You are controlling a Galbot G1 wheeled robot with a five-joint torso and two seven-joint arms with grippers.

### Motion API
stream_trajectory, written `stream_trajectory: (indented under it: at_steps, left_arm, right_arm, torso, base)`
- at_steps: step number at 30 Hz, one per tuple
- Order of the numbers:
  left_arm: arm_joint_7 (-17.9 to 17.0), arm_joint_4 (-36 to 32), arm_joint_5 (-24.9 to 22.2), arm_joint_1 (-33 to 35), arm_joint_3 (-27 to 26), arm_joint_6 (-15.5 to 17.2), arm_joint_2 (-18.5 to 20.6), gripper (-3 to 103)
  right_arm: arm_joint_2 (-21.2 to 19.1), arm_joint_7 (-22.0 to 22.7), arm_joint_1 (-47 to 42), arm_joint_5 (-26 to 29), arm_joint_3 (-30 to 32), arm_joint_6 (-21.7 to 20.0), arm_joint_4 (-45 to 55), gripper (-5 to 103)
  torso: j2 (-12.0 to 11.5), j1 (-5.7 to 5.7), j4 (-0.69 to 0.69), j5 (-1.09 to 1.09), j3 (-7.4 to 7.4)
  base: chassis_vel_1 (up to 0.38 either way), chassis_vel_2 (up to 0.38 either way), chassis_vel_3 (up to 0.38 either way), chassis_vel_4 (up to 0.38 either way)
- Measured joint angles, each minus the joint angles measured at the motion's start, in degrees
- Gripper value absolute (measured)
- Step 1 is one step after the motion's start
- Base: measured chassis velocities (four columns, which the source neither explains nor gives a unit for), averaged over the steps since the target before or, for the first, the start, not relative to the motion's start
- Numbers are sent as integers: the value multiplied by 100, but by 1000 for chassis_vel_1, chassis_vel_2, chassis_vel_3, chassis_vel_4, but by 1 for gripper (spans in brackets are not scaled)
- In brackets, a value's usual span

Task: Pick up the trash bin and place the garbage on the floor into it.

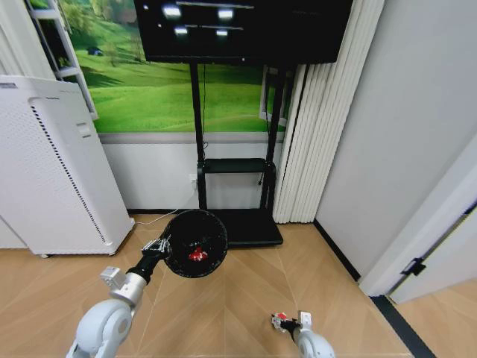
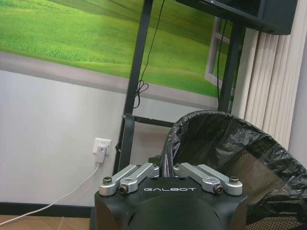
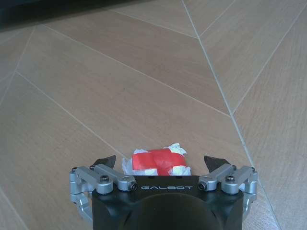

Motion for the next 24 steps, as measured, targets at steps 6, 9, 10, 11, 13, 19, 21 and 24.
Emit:
stream_trajectory:
  at_steps: [6, 9, 10, 11, 13, 19, 21, 24]
  left_arm:
    - [-16, -30, 2, 3, -7, 4, 23, 7]
    - [-27, -53, 2, -2, 6, 8, 24, 7]
    - [-27, -56, 2, -2, 9, 9, 20, 7]
    - [-27, -56, 2, -2, 9, 9, 20, 7]
    - [-28, -60, 3, -2, 8, 10, 14, 7]
    - [-20, -60, -1, 3, -37, 10, 23, 7]
    - [-19, -60, -2, 2, -44, 10, 26, 7]
    - [-7, -48, -5, -1, -53, 10, 20, 7]
  right_arm:
    - [43, -29, 37, -233, 15, 53, -204, 100]
    - [60, -82, 35, -403, 28, 146, -329, 100]
    - [67, -93, 35, -437, 30, 181, -368, 100]
    - [67, -93, 35, -437, 30, 181, -368, 100]
    - [93, -102, 35, -533, 36, 246, -443, 98]
    - [128, -102, 37, -630, 47, 300, -460, 77]
    - [130, -102, 38, -633, 48, 302, -456, 71]
    - [128, -103, 37, -632, 45, 301, -425, 55]
  torso:
    - [0, 0, -1, 0, 0]
    - [0, -1, 0, 0, 0]
    - [0, 0, -1, -1, 0]
    - [0, 0, -1, -1, 0]
    - [0, 0, -1, 0, 0]
    - [0, 0, -1, -2, -1]
    - [0, -1, -1, -2, 0]
    - [0, -1, -1, 0, 0]
  base:
    - [0, 0, 0, 0]
    - [0, 0, 0, 0]
    - [0, 0, 0, 0]
    - [0, 0, 0, 0]
    - [0, 0, 0, 0]
    - [0, 0, 0, 0]
    - [0, 0, 0, 0]
    - [0, 0, 0, 0]
